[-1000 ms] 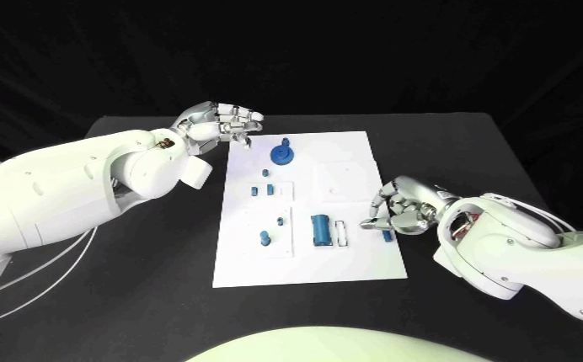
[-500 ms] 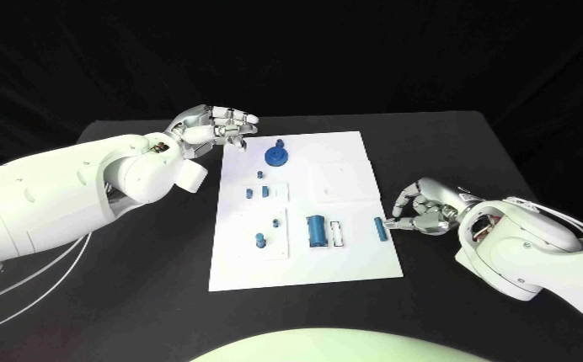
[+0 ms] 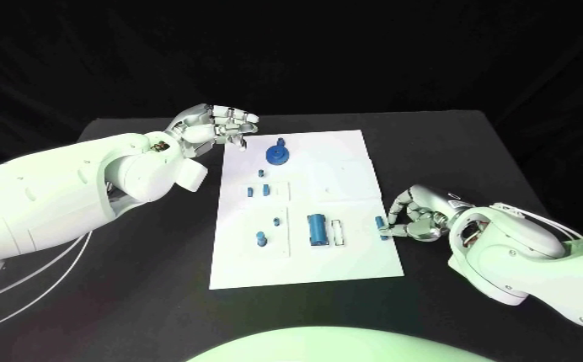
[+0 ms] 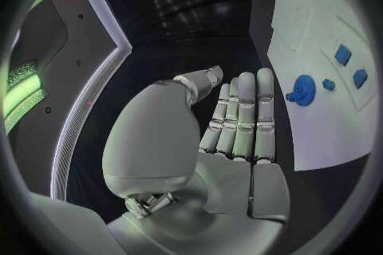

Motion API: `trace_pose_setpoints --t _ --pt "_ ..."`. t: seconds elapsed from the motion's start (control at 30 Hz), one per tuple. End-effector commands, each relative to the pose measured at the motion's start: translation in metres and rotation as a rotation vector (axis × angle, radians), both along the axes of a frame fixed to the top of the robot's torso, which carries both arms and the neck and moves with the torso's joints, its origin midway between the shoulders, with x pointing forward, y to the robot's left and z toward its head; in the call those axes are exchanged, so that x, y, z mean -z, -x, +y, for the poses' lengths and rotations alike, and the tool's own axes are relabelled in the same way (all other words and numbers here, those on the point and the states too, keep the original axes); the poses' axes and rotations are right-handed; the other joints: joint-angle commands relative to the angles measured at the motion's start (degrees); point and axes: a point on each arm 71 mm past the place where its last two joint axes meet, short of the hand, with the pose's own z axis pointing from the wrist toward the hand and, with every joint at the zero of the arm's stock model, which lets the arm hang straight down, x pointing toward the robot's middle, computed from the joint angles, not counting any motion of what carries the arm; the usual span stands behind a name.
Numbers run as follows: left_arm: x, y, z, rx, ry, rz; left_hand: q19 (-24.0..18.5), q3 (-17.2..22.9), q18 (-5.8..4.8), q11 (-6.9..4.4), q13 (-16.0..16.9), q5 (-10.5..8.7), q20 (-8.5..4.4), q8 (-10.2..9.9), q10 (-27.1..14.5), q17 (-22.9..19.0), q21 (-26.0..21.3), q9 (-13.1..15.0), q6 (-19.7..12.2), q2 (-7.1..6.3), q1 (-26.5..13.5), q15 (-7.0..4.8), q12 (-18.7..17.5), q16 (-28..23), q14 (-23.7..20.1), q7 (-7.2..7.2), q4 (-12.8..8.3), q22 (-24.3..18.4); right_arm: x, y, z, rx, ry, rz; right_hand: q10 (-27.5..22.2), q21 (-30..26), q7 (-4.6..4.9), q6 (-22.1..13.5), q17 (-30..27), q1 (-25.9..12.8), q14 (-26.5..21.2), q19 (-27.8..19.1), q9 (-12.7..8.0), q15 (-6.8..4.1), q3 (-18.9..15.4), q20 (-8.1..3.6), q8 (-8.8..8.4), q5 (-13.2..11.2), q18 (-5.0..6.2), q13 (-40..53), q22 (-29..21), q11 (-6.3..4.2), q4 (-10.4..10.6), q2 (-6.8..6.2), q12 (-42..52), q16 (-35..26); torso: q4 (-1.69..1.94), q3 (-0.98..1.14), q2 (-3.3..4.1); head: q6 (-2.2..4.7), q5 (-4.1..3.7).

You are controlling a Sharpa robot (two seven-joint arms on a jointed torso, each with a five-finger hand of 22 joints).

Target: Assemble the parts on the task board

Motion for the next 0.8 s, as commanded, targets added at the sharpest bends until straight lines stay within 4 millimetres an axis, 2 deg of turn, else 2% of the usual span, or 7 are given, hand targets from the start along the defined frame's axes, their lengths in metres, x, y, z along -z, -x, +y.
trace_pose_setpoints --t 0.03,0.5,0.67,0.7,0.73,0.77,0.8 --pt "-0.001 0.001 -0.002 0.015 0.014 -0.001 0.1 0.1 0.85 0.00 -0.1 0.04 0.43 -0.4 -0.6 -0.1 -0.3 -0.1 -0.2 0.32 -0.1 -0.06 0.2 -0.4 -0.4 0.07 0.3 -0.1 0.003 0.001 0.003 -0.021 0.035 0.002 5.2 0.4 0.09 0.6 12.1 0.4 5.5 4.6 0.0 0.23 0.4 0.49 -0.11 0.4 -0.08 14.2 13.5 0.15 -0.1 0.26 0.0 -0.2 0.01 -0.03 -0.02 -0.08 0.15" --pt "-0.001 0.001 -0.001 0.014 0.014 -0.002 0.1 0.1 0.85 0.00 -0.1 0.04 0.43 -0.4 -0.6 -0.1 -0.3 -0.1 -0.2 0.32 -0.1 -0.06 0.2 -0.4 -0.4 0.07 0.3 -0.1 0.017 -0.005 0.014 -0.066 0.112 0.026 5.2 0.4 -0.14 1.2 12.1 3.5 5.5 4.6 -0.5 -0.01 2.5 0.29 -0.62 -0.3 -0.08 14.2 13.5 -0.09 -0.1 0.35 -0.1 -0.2 0.01 -0.08 -0.05 -0.02 0.51" --pt "-0.001 0.001 0.000 0.012 0.014 -0.002 0.1 0.1 0.84 0.02 -0.1 0.05 0.45 -0.4 -0.6 -0.1 -0.4 -0.1 -0.2 0.37 -0.2 -0.04 0.2 -0.3 -0.4 0.09 0.4 -0.1 0.024 -0.004 0.017 -0.086 0.160 0.045 5.2 0.5 -0.28 1.3 12.1 6.6 5.6 4.7 -0.9 -0.14 5.0 0.18 -1.15 -0.3 -0.09 14.2 13.5 -0.21 -0.5 0.82 -0.1 -0.2 -0.03 -0.04 -0.03 -0.09 0.63" --pt "-0.001 0.001 0.000 0.012 0.014 -0.002 0.1 0.1 0.84 0.02 -0.1 0.05 0.45 -0.4 -0.6 -0.1 -0.4 -0.1 -0.2 0.37 -0.2 -0.04 0.2 -0.3 -0.4 0.09 0.4 -0.1 0.025 -0.004 0.017 -0.091 0.169 0.049 5.2 0.5 -0.42 1.5 12.1 8.9 5.5 4.7 -1.1 -0.28 7.0 0.07 -1.43 -0.5 -0.09 14.2 13.5 -0.35 -1.0 1.18 -0.1 -0.2 -0.01 -0.04 -0.04 -0.09 0.64" --pt "-0.001 0.001 0.000 0.011 0.013 -0.002 0.1 0.1 0.84 0.02 -0.1 0.05 0.45 -0.4 -0.6 -0.1 -0.4 -0.1 -0.2 0.37 -0.2 -0.04 0.2 -0.3 -0.4 0.09 0.4 -0.1 0.027 -0.004 0.018 -0.098 0.183 0.057 5.2 0.6 -0.49 1.6 12.1 9.9 5.5 4.7 -1.2 -0.32 7.7 0.05 -1.55 0.1 -0.11 14.2 13.6 -0.43 -1.4 1.22 -0.1 -0.2 -0.01 -0.03 -0.05 -0.10 0.63" --pt "-0.001 0.001 0.000 0.011 0.013 -0.002 0.1 0.1 0.84 0.02 -0.1 0.05 0.45 -0.4 -0.6 -0.1 -0.4 -0.1 -0.2 0.37 -0.2 -0.04 0.2 -0.3 -0.4 0.09 0.4 -0.1 0.027 -0.003 0.019 -0.104 0.194 0.061 5.1 0.4 -0.41 1.8 12.1 12.0 5.5 4.6 -1.6 -0.36 9.7 -0.06 -1.97 4.3 -0.08 14.1 13.5 -0.39 -2.2 0.31 -0.2 -0.2 -0.01 -0.03 -0.05 -0.10 0.63" --pt "-0.001 0.001 0.001 0.010 0.013 -0.002 0.1 0.1 0.84 0.02 -0.1 0.05 0.45 -0.4 -0.6 -0.1 -0.4 -0.1 -0.2 0.37 -0.2 -0.04 0.2 -0.3 -0.4 0.09 0.4 -0.1 0.028 -0.003 0.020 -0.109 0.206 0.066 5.1 0.4 -0.39 2.0 12.0 12.2 5.5 4.6 -1.7 -0.33 10.2 -0.05 -2.07 5.1 -0.07 14.1 13.5 -0.38 -2.2 0.02 -0.2 -0.2 0.00 -0.03 -0.05 -0.11 0.62"
